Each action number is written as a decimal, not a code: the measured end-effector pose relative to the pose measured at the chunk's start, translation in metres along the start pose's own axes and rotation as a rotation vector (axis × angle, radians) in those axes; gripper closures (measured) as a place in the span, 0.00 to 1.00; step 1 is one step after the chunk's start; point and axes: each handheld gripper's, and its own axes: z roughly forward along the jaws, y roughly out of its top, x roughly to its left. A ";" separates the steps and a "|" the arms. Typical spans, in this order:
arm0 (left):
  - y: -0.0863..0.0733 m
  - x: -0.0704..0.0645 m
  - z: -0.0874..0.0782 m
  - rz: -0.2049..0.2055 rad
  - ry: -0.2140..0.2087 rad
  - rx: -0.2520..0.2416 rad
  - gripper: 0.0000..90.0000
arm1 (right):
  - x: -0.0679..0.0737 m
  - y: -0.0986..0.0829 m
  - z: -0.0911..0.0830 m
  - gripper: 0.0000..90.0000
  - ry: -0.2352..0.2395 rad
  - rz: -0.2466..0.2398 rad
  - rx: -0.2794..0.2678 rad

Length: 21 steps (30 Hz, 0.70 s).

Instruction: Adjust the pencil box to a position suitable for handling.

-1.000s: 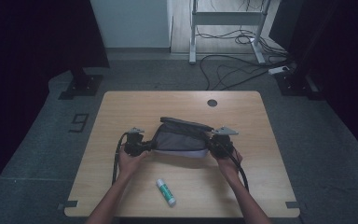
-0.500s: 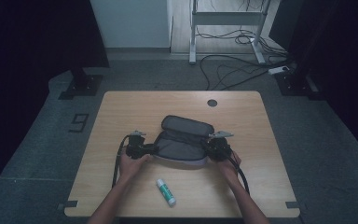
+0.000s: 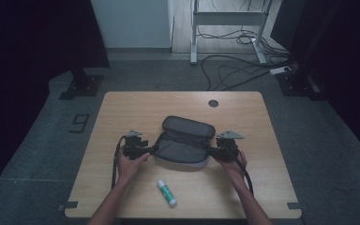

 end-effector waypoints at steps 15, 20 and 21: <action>-0.011 0.002 -0.025 0.015 -0.053 -0.024 0.40 | 0.020 -0.007 -0.033 0.47 0.061 -0.055 -0.073; -0.013 0.001 -0.026 0.017 -0.054 -0.018 0.40 | 0.028 -0.011 -0.037 0.47 0.085 -0.067 -0.074; -0.014 0.001 -0.027 0.017 -0.055 -0.018 0.40 | 0.031 -0.012 -0.039 0.47 0.095 -0.069 -0.079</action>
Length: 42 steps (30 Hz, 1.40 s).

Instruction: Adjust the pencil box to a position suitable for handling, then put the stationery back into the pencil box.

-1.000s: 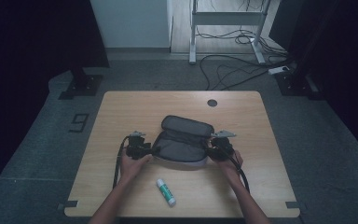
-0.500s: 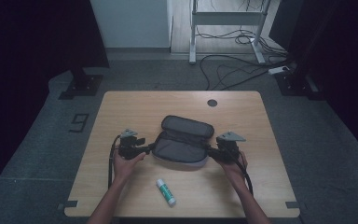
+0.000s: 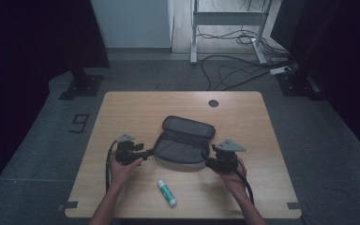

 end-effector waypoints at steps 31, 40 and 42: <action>-0.011 0.006 -0.008 -0.028 -0.012 0.001 0.40 | 0.062 -0.021 0.004 0.47 0.179 -0.059 -0.001; -0.011 0.007 -0.011 -0.028 -0.018 -0.007 0.40 | 0.089 -0.028 0.015 0.49 0.227 -0.084 0.035; -0.012 0.007 -0.010 -0.026 -0.020 -0.003 0.40 | 0.093 -0.029 0.018 0.49 0.237 -0.083 0.042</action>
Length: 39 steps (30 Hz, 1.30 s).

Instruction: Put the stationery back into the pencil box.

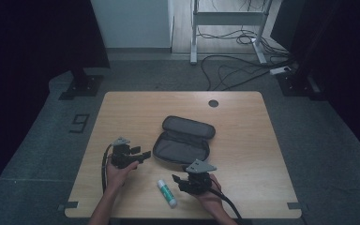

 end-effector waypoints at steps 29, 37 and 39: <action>-0.001 0.007 -0.002 -0.017 0.007 0.000 0.39 | 0.039 -0.012 0.017 0.50 0.069 -0.070 0.082; -0.002 0.006 0.000 -0.018 0.000 0.007 0.39 | 0.040 -0.015 0.020 0.52 0.056 -0.084 0.096; -0.001 0.005 -0.001 -0.013 -0.001 -0.001 0.39 | 0.039 -0.017 0.021 0.52 0.059 -0.087 0.103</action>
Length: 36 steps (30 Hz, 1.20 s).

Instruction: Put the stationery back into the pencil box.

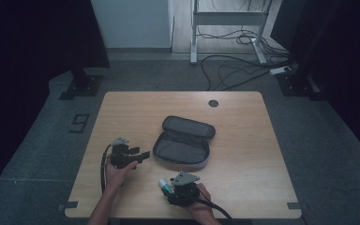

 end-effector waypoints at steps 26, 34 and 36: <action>-0.001 0.003 -0.001 -0.019 -0.023 0.002 0.39 | -0.004 -0.008 0.002 0.72 -0.045 -0.013 0.042; 0.000 0.004 -0.001 -0.019 -0.021 0.003 0.39 | -0.008 0.000 -0.010 0.72 -0.050 -0.014 0.000; -0.001 0.004 -0.001 -0.019 -0.021 0.007 0.39 | -0.009 0.002 -0.013 0.72 -0.049 -0.012 -0.013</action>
